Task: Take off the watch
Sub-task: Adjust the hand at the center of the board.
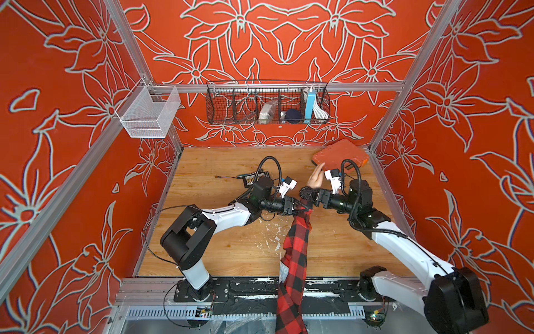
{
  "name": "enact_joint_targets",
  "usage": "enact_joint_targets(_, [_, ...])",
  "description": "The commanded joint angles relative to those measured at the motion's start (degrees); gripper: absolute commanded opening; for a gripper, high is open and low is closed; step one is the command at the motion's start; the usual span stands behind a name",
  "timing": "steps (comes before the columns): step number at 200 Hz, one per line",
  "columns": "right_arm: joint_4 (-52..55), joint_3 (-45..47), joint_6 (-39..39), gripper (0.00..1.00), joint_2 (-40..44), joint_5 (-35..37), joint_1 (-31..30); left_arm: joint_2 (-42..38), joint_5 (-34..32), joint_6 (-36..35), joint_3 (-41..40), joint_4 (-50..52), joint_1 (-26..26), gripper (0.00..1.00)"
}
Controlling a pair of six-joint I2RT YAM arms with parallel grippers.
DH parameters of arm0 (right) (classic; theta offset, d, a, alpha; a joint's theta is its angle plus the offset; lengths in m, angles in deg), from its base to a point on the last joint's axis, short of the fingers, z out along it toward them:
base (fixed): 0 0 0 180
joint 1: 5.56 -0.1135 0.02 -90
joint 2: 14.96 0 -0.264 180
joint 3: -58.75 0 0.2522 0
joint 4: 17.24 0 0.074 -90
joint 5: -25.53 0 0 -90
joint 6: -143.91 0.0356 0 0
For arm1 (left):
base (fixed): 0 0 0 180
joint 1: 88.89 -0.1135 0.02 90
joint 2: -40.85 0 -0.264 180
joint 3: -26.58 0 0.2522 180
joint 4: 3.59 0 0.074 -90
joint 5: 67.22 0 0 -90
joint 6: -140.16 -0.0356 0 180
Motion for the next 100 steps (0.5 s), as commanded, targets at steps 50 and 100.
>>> enact_joint_targets(50, [11.22, -6.24, 5.63, 0.85, -4.21, 10.23, -5.18, 0.06, -0.45, -1.99, 1.99, -5.29, -0.71, 0.13])
enact_joint_targets(100, [20.01, -9.72, 2.77, 0.67, -5.68, 19.64, -7.34, 1.56, -1.81, -1.90, 1.91, -6.10, -0.67, 0.15])
